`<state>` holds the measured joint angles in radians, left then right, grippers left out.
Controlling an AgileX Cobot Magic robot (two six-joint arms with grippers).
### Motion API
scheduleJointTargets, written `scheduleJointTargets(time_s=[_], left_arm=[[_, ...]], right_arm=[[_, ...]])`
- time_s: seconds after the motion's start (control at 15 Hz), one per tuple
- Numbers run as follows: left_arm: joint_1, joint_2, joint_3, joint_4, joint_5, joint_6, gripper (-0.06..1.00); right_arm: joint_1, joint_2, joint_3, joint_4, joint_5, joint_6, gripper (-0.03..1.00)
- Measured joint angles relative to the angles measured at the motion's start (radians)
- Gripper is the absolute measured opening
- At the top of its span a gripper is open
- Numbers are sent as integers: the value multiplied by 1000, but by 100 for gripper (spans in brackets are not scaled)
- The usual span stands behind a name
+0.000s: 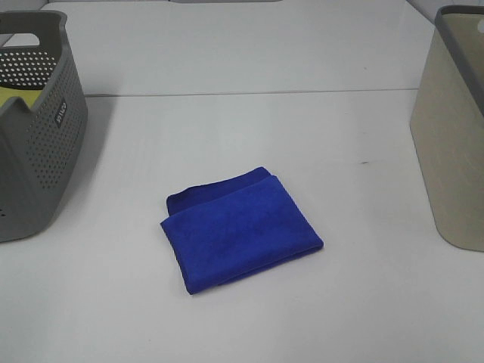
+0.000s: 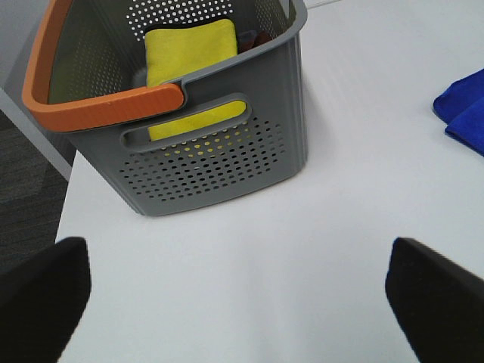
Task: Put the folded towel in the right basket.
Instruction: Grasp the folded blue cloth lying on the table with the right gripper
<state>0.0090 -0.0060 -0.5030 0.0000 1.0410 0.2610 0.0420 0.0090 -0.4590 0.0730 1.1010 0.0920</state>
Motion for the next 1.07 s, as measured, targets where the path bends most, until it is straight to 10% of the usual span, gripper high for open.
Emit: scheduleJointTargets(time_s=[0.33,0.53,1.07], left_arm=[[0,0,0,0,0,0,99],[0,0,0,0,0,0,99],[0,0,0,0,0,0,99]], right_arm=[[0,0,0,0,-1,0,64],[0,0,5,-26,1,5,95],[0,0,5,-27,0,5,96]])
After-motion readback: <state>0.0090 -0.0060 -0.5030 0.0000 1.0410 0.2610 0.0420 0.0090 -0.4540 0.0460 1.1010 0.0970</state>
